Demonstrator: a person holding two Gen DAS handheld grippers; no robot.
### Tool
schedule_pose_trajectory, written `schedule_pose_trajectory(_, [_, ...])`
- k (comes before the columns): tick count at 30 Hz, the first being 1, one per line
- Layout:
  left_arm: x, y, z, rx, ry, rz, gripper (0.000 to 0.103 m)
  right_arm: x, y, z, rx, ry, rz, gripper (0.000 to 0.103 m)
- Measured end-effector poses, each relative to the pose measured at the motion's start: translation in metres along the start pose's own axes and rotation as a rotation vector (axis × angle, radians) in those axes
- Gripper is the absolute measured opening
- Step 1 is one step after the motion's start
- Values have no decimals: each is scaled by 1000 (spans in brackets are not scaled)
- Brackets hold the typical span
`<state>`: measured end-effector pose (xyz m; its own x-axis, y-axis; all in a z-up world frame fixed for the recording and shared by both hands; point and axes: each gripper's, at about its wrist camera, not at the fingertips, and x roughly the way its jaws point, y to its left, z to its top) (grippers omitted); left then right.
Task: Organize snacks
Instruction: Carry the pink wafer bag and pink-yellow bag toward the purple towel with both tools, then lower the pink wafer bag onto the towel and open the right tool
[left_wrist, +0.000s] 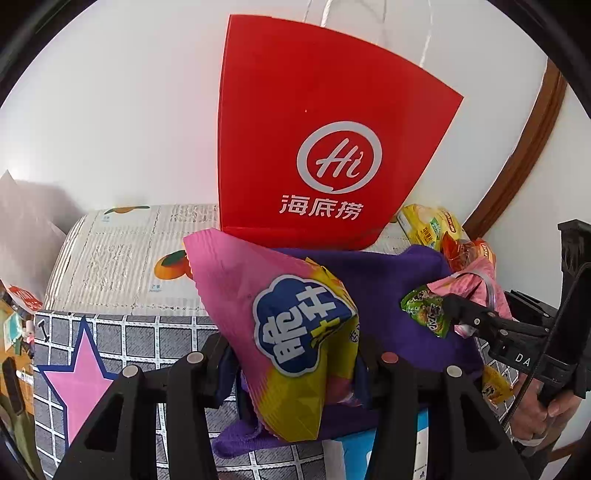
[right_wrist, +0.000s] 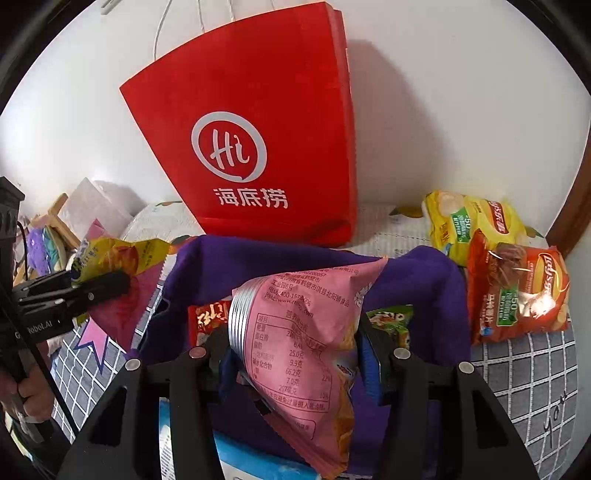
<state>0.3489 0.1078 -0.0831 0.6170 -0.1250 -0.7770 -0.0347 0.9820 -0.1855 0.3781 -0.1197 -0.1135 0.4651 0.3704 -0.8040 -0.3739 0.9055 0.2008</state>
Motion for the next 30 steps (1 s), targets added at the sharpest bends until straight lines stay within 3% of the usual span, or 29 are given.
schedule_pose_trajectory(11, [0,1,1,-5,-5,9,48,6,-6,-4,-17,51,-6,54])
schedule_pose_trajectory(30, [-1,7,1,-27,0,9,48,51,1,-18,-15,195,-26,54])
